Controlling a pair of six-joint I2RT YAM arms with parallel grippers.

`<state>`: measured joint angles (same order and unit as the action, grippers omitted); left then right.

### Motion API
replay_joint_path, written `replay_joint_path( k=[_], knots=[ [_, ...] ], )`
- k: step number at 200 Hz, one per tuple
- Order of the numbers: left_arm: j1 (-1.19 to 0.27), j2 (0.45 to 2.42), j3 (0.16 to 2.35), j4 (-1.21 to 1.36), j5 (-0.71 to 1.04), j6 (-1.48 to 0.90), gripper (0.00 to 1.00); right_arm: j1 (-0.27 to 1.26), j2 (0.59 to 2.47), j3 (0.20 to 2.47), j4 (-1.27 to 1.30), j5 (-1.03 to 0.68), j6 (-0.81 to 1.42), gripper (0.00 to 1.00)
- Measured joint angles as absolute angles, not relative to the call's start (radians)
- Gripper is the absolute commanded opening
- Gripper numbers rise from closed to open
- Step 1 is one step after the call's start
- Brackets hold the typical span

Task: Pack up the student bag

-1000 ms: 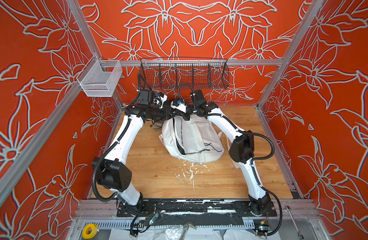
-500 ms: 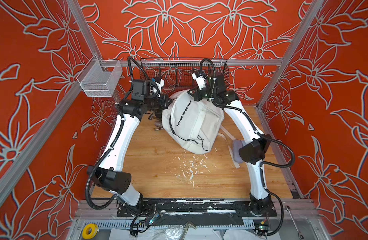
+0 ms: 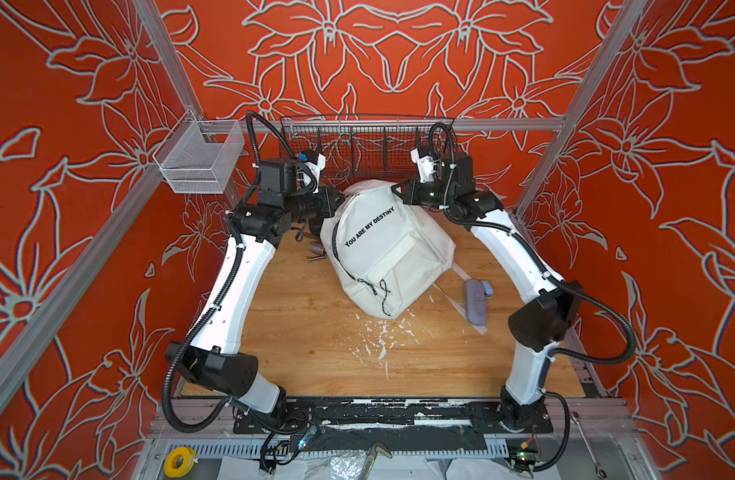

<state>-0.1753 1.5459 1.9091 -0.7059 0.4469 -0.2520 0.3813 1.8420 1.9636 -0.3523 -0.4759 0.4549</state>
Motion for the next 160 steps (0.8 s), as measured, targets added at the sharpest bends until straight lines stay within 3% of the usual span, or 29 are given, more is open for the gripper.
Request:
replay_joint_path(
  k=[62,122,160],
  knots=[
    [-0.181,1.699,2.164,-0.764,0.530,-0.271,0.00,0.341,1.695,1.693,-0.022,-0.437,0.591,0.00],
    [-0.163,1.579,1.795,-0.643,0.515,-0.307,0.00,0.233,1.644,1.375,0.237,-0.282,0.781,0.00],
    [-0.216,1.568,1.746,-0.603,0.517,-0.304,0.00,0.213,1.689,1.271,0.366,-0.265,0.819,0.00]
  ],
)
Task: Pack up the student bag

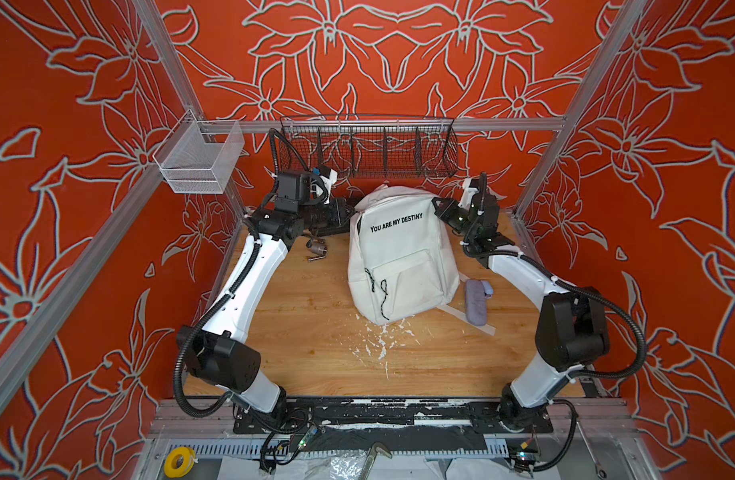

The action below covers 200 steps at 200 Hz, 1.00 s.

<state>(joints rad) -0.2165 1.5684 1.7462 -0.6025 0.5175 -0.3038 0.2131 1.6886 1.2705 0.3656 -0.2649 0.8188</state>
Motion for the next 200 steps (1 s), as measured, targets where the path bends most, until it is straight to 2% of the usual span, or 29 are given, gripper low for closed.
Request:
replay_joint_path(
  k=[49,57,78,96,117,155,200],
  knots=[
    [-0.225,1.517,1.657,-0.550,0.506,-0.296,0.00,0.216,1.638,1.085,0.584,-0.233,0.811,0.00],
    [-0.225,1.518,1.665,-0.546,0.509,-0.295,0.00,0.215,1.636,1.082,0.603,-0.245,0.783,0.06],
    [-0.232,1.537,1.739,-0.550,0.529,-0.290,0.00,0.207,1.631,1.095,0.640,-0.342,0.649,0.31],
    [-0.254,1.550,1.804,-0.553,0.548,-0.277,0.00,0.200,1.612,1.172,0.592,-0.473,0.436,0.50],
    [-0.290,1.554,1.849,-0.556,0.567,-0.257,0.00,0.202,1.551,1.287,0.435,-0.610,0.105,0.59],
    [-0.331,1.586,1.942,-0.601,0.601,-0.226,0.00,0.231,1.505,1.510,0.097,-0.812,-0.449,0.61],
    [-0.367,1.648,2.041,-0.658,0.626,-0.200,0.00,0.315,1.686,1.801,-0.302,-0.926,-0.881,0.61]
  ],
)
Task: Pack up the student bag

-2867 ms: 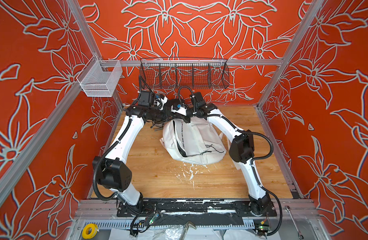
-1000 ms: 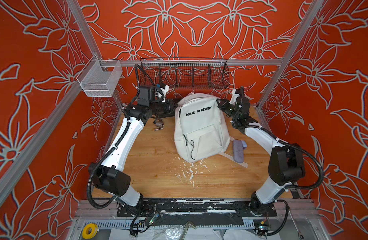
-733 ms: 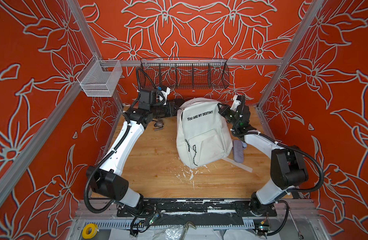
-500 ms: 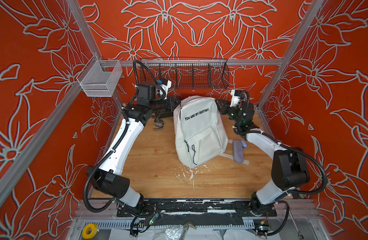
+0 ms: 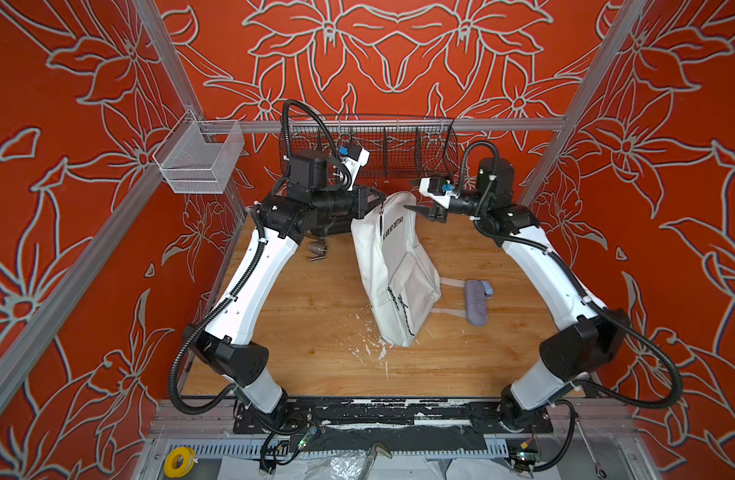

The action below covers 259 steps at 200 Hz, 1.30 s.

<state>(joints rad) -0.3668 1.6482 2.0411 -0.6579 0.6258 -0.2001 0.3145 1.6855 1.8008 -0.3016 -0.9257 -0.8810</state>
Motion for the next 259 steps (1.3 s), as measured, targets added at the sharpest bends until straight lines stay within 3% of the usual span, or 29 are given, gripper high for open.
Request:
replay_joint_path(
  k=[28,52,72,105,150,189,235,259],
  knots=[
    [-0.380,1.674,2.071,-0.682,0.636,-0.196,0.00,0.348,1.799,1.901,-0.461,-0.958,-1.021,0.61],
    [-0.384,1.698,2.096,-0.718,0.637,-0.187,0.00,0.356,1.868,1.976,-0.530,-0.974,-1.089,0.56],
    [-0.385,1.719,2.118,-0.734,0.638,-0.178,0.00,0.356,1.906,2.033,-0.574,-0.992,-1.123,0.40],
    [-0.386,1.725,2.136,-0.776,0.634,-0.162,0.00,0.357,1.917,2.046,-0.584,-1.008,-1.126,0.00],
    [-0.386,1.725,2.161,-0.786,0.609,-0.128,0.00,0.362,1.917,2.045,-0.511,-0.979,-0.971,0.00],
    [-0.376,1.725,2.160,-0.785,0.565,-0.106,0.00,0.362,1.940,2.095,-0.436,-0.834,-0.697,0.00],
    [-0.354,1.725,2.149,-0.777,0.550,-0.101,0.00,0.364,1.939,2.096,-0.402,-0.751,-0.656,0.00],
    [-0.351,1.718,2.102,-0.747,0.532,-0.101,0.00,0.352,1.939,2.097,-0.357,-0.663,-0.432,0.00]
  ],
)
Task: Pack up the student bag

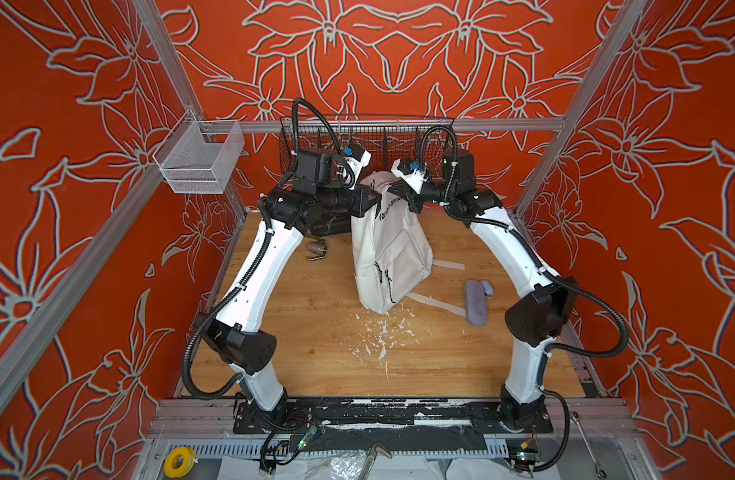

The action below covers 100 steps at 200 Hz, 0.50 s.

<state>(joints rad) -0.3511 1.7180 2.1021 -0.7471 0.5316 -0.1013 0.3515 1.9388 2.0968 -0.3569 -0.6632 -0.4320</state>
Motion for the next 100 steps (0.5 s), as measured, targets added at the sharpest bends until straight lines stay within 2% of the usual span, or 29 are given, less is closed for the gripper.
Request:
replay_joint_path(
  k=[50,100],
  knots=[
    [-0.352,1.626,1.866,-0.603,0.447,-0.105,0.00,0.267,1.971,2.228,-0.408,-0.568,0.039,0.00],
    [-0.347,1.550,1.696,-0.488,0.406,-0.136,0.00,0.271,1.972,2.315,-0.544,-0.400,0.266,0.00]
  ],
)
